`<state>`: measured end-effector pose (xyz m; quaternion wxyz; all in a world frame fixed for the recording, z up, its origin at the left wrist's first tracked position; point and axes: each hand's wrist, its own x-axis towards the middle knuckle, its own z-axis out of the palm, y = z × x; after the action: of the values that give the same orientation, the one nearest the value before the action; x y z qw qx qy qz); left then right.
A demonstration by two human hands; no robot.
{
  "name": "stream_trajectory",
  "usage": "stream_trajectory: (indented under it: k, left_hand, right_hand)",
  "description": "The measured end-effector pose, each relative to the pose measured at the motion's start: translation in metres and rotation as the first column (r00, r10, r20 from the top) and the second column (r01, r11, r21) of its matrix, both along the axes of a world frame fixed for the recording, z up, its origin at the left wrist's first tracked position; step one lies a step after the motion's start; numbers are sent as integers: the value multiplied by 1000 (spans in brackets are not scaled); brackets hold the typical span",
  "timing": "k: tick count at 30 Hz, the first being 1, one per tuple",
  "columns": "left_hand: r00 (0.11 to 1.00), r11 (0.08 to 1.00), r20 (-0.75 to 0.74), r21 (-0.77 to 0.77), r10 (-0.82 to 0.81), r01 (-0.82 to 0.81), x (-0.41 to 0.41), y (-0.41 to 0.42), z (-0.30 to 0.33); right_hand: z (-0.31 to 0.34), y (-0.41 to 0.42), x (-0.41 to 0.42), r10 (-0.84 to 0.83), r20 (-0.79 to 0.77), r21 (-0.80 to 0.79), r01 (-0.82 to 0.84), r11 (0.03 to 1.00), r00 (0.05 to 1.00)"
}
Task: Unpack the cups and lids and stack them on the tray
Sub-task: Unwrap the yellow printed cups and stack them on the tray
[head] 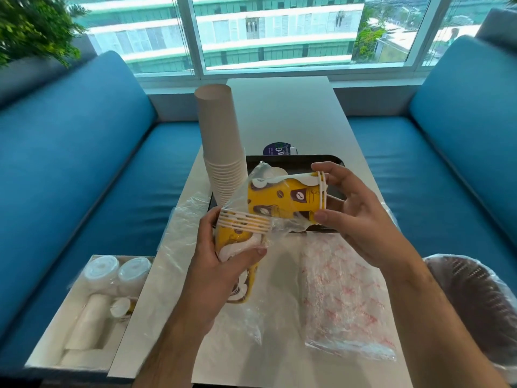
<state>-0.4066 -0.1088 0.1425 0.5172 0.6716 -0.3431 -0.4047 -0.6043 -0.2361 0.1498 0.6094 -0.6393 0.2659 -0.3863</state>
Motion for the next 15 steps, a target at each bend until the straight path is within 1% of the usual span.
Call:
stream_trajectory:
  k: [4, 12, 14, 15]
  left_hand:
    - [1000, 1000, 16, 4, -18, 18, -5, -1, 1]
    - [997, 998, 44, -5, -60, 61, -10, -5, -1]
    - [997, 998, 49, -8, -58, 58, -9, -7, -3]
    - [997, 999, 53, -9, -52, 53, -9, -7, -3]
  right_hand:
    - [0, -1, -3, -61, -1, -1, 61, 998, 998]
    - [0, -13, -10, -127, -90, -56, 122, 991, 988]
    - [-2, -18, -11, -143, -67, -48, 140, 989, 987]
    - [-6, -23, -12, -140, -27, -22, 139, 990, 990]
